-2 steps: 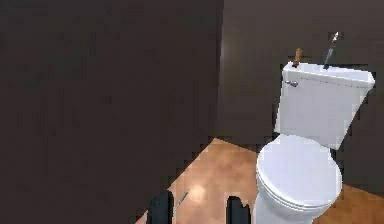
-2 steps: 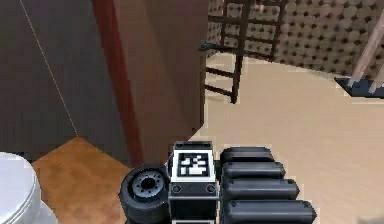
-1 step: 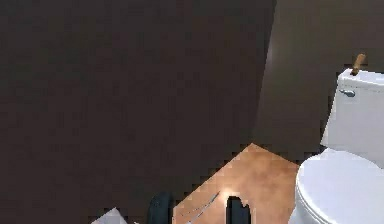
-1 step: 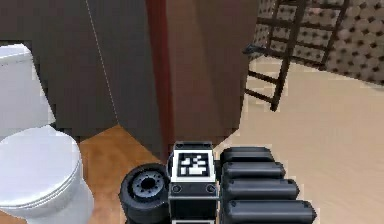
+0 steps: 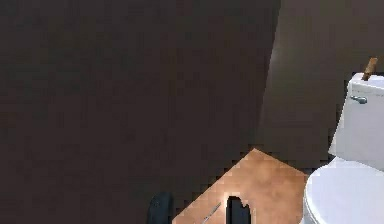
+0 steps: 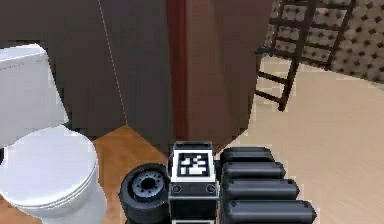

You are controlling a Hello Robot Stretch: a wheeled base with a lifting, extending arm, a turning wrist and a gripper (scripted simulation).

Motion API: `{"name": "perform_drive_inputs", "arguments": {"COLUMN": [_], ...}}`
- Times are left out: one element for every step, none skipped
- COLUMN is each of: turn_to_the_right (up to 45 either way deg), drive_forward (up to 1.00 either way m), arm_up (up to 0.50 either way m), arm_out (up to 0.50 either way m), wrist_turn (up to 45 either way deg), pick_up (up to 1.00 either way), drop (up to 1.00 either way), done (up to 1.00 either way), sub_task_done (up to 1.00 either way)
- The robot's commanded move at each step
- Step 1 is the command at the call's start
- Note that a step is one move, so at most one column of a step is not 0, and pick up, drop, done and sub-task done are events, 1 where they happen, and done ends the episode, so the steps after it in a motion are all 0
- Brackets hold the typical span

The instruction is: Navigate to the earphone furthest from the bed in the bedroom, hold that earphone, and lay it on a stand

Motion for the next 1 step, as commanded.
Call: {"name": "perform_drive_inputs", "arguments": {"turn_to_the_right": [-45.0], "drive_forward": [0.0], "arm_up": [0.0], "arm_out": [0.0], "wrist_turn": [0.0], "pick_up": [0.0], "drop": [0.0], "done": [0.0], "sub_task_done": [0.0]}}
